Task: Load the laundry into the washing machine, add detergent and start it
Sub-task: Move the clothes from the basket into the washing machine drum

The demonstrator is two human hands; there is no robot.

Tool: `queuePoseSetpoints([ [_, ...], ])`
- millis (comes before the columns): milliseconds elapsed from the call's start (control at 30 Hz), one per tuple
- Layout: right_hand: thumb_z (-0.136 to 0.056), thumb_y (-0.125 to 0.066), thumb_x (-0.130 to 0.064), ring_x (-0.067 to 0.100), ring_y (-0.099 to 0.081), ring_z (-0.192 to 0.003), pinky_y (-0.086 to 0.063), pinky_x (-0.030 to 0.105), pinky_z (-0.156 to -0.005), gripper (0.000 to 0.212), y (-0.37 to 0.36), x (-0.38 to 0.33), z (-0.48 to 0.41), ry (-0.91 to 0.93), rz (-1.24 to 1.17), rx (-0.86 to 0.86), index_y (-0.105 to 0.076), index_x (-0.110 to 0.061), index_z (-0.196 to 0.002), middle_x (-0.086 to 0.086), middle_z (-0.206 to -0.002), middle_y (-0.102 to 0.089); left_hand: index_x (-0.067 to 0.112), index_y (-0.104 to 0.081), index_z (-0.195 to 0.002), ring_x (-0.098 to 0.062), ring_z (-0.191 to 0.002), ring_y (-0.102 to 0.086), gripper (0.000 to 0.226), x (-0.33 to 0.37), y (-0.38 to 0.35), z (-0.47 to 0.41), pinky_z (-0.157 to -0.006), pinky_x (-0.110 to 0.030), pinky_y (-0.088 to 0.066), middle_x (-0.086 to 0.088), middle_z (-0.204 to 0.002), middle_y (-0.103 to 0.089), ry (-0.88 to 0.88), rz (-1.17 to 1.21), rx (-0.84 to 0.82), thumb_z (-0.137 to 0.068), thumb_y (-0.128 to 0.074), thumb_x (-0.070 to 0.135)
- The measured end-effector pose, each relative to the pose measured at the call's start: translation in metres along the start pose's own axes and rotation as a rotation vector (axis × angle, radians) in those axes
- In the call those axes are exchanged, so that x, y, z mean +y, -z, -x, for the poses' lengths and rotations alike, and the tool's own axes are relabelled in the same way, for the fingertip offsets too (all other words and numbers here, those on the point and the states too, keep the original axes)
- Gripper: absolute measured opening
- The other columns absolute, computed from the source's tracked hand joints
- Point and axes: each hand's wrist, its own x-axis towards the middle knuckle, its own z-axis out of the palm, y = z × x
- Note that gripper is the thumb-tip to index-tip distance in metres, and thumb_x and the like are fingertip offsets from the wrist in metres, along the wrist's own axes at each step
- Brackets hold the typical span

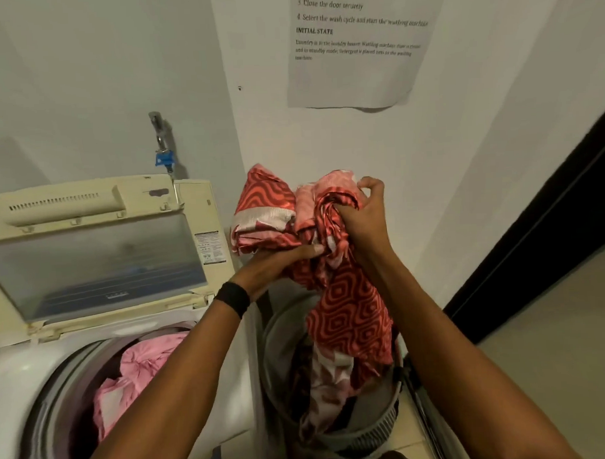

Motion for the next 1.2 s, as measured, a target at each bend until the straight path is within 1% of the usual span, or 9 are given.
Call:
queuePoseSetpoints([
  [200,-0.084,-0.058,-0.007,0.032,-0.069,-0.095,-0.059,0.048,-0.088,0.018,-0.022,0.011,0.002,-0.046,0.057,-0.164,-0.059,-0.001,-0.102,0.017,-0.102,-0.069,0.034,-0.048,-0.149,-0.011,-0.131,-0.057,0.120,-0.003,-0.018,0.004,-0.113,-0.043,-0.047,0.012,-0.142,-0.060,0.000,-0.174,0.199,-0.046,-0.089,0.078],
  [400,-0.083,-0.063,-0.023,0.013,-0.066,-0.100,-0.054,0.037,-0.088,0.033,-0.014,0.005,0.000,0.053,0.141,-0.292,-0.059,-0.013,-0.114,0.002,-0.110,-0.067,0.027,-0.055,-0.144,-0.014,-0.121,-0.060,0.086,0.003,-0.039,0.008,-0.106,-0.038,-0.050,0.007,-0.134,-0.063,-0.073,0.084,0.477,-0.069,-0.085,0.056],
  [500,-0.086,-0.074,-0.049,0.012,-0.038,-0.145,-0.034,0.049,-0.120,0.072,0.010,0.028,0.015,0.365,0.427,-0.238,-0.039,-0.033,-0.147,-0.015,-0.150,-0.042,0.021,-0.059,-0.141,-0.020,-0.118,-0.064,0.082,0.011,-0.034,0.002,-0.104,-0.045,-0.054,0.000,-0.132,-0.067,0.006,0.141,0.485,-0.071,-0.084,0.056],
  [567,-0.075,-0.079,-0.064,0.017,-0.013,-0.157,-0.013,0.054,-0.126,0.112,0.029,0.068,0.029,0.281,0.525,-0.200,-0.010,-0.042,-0.159,-0.020,-0.165,-0.018,0.023,-0.068,-0.132,-0.018,-0.112,-0.069,0.070,0.016,-0.027,-0.001,-0.101,-0.047,-0.056,0.003,-0.123,-0.073,-0.010,0.178,0.481,-0.072,-0.082,0.055],
  [633,-0.065,-0.082,-0.072,0.018,-0.026,-0.152,-0.016,0.055,-0.126,0.125,0.040,0.113,0.045,-0.017,0.614,-0.298,-0.003,-0.046,-0.159,-0.011,-0.165,-0.025,0.024,-0.069,-0.129,-0.014,-0.111,-0.069,0.055,0.021,-0.027,0.000,-0.104,-0.044,-0.054,0.007,-0.119,-0.073,-0.048,0.199,0.467,-0.080,-0.082,0.046],
  [733,-0.072,-0.082,-0.060,0.020,-0.058,-0.129,-0.044,0.035,-0.111,0.091,0.048,0.142,0.059,-0.151,0.714,-0.512,-0.046,-0.026,-0.149,-0.001,-0.141,-0.059,0.022,-0.062,-0.139,-0.016,-0.119,-0.064,0.071,0.021,-0.031,0.001,-0.107,-0.038,-0.050,0.004,-0.130,-0.068,-0.066,0.150,0.450,-0.076,-0.080,0.047],
  [900,-0.079,-0.066,-0.031,0.002,-0.064,-0.105,-0.054,0.029,-0.093,0.044,0.058,0.057,0.030,0.075,0.382,-0.120,-0.064,-0.022,-0.122,-0.009,-0.116,-0.069,0.016,-0.067,-0.128,-0.016,-0.114,-0.061,0.040,0.013,-0.025,0.003,-0.104,-0.030,-0.046,0.003,-0.119,-0.067,0.011,0.171,0.448,-0.091,-0.077,0.029],
  [1000,-0.087,-0.064,-0.018,-0.001,-0.060,-0.073,-0.053,0.027,-0.071,0.010,0.058,0.001,0.005,0.204,0.093,0.166,-0.070,-0.012,-0.091,-0.018,-0.080,-0.070,0.014,-0.067,-0.132,-0.017,-0.120,-0.061,0.048,0.007,-0.030,0.005,-0.109,-0.032,-0.045,0.001,-0.130,-0.068,0.053,0.139,0.404,-0.091,-0.076,0.037],
  [1200,-0.077,-0.054,-0.004,0.011,-0.063,-0.077,-0.057,0.035,-0.076,0.032,0.001,0.006,0.001,0.148,0.038,0.059,-0.066,0.006,-0.104,0.003,-0.088,-0.069,0.028,-0.060,-0.140,-0.014,-0.121,-0.064,0.080,0.022,-0.032,0.005,-0.110,-0.043,-0.050,0.010,-0.128,-0.070,-0.010,-0.003,0.136,-0.070,-0.089,0.054],
])
